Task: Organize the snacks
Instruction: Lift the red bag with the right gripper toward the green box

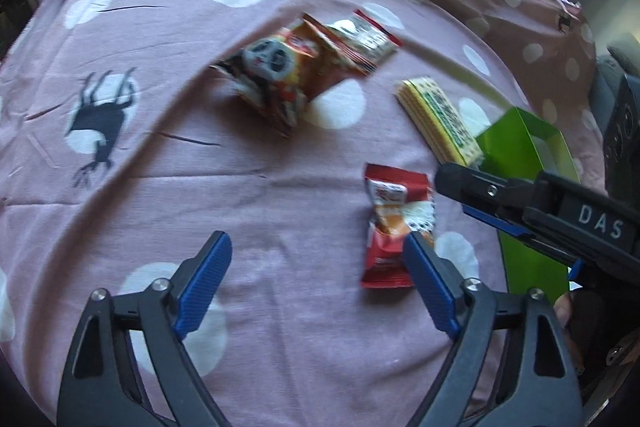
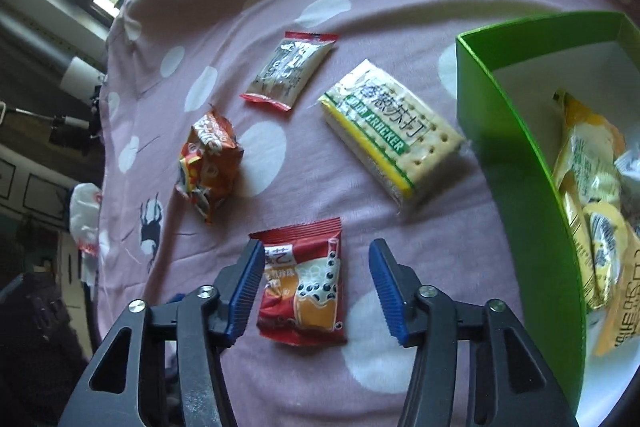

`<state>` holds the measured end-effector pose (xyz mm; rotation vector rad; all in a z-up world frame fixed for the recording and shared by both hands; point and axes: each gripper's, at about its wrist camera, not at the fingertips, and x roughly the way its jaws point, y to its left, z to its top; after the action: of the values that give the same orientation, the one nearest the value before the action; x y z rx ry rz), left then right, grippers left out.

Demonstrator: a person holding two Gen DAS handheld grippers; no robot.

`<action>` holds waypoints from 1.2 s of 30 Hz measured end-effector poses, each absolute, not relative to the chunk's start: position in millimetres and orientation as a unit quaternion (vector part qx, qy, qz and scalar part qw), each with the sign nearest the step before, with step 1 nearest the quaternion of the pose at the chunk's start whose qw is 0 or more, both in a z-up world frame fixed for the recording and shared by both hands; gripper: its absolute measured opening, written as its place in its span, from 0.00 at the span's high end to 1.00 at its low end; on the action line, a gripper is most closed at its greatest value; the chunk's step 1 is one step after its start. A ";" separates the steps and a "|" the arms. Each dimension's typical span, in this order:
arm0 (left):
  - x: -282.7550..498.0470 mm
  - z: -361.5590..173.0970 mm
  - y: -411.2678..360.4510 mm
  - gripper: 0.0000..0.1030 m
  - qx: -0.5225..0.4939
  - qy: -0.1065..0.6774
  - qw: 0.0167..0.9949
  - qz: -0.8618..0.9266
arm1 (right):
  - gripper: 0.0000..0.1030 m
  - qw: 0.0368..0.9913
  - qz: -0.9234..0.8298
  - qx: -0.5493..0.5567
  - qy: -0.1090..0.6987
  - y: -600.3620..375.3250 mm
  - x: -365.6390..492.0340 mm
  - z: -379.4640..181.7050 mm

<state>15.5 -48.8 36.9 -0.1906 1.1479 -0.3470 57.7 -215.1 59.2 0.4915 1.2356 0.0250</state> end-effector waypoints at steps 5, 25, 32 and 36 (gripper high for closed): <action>19.0 25.7 -70.3 0.33 -0.085 0.551 0.809 -0.188 | 0.45 0.756 0.023 0.245 0.606 -210.3 61.8 37.0; -2.5 87.8 -108.0 0.63 -0.084 0.425 0.858 -0.276 | 0.55 0.840 0.033 0.193 0.507 -219.4 41.1 104.3; -8.1 115.6 -159.6 0.63 -0.042 0.386 0.860 -0.330 | 0.55 0.865 -0.008 0.232 0.445 -272.6 19.4 136.1; -8.3 121.7 -192.9 0.63 -0.013 0.374 0.855 -0.360 | 0.55 0.870 -0.037 0.264 0.415 -307.6 4.3 144.5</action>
<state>-8.3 -192.9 121.7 -0.0278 0.7869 -0.7565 4.3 -307.6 144.5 0.5524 0.8682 -0.0778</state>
